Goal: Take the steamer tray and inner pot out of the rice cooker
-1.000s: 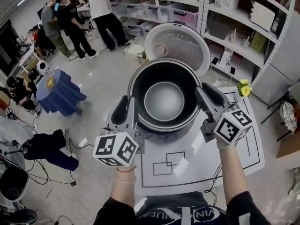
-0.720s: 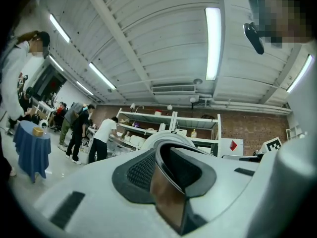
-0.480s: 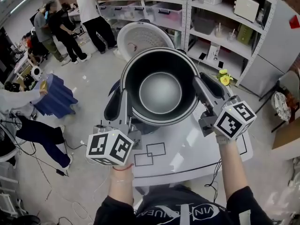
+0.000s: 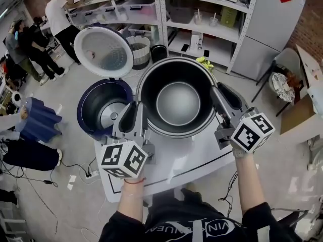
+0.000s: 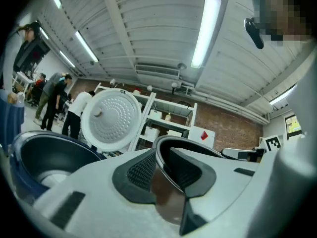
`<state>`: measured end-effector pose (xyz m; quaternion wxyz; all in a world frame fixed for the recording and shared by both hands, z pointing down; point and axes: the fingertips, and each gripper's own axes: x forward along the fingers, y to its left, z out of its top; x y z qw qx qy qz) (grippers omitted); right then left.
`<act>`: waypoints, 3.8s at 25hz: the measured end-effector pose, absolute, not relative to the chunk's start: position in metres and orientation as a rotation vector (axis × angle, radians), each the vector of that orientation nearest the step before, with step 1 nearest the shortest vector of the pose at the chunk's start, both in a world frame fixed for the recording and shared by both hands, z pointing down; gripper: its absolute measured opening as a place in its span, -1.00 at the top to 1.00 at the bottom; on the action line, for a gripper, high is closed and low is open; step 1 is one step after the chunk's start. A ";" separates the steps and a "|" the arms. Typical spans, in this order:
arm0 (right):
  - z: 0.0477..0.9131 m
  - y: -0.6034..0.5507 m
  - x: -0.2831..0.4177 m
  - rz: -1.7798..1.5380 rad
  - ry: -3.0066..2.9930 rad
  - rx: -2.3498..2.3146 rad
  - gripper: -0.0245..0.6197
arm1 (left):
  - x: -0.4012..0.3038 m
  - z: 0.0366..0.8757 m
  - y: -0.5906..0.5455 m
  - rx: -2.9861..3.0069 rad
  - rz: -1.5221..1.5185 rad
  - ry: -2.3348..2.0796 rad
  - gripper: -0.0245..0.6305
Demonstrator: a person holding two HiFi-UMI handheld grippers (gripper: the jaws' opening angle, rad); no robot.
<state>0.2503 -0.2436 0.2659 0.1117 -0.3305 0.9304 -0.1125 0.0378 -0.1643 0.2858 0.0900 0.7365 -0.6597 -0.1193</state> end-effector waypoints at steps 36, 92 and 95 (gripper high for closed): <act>0.446 -0.199 0.471 -0.695 2.547 -1.500 0.67 | 0.244 0.463 -0.188 2.235 0.039 -1.501 0.70; 0.419 -0.208 0.443 -0.213 2.864 -1.520 0.86 | 0.195 0.413 -0.194 2.406 -0.049 -1.686 0.77; 0.408 -0.206 0.440 -0.184 2.863 -1.501 0.90 | 0.190 0.401 -0.192 2.420 -0.065 -1.705 0.82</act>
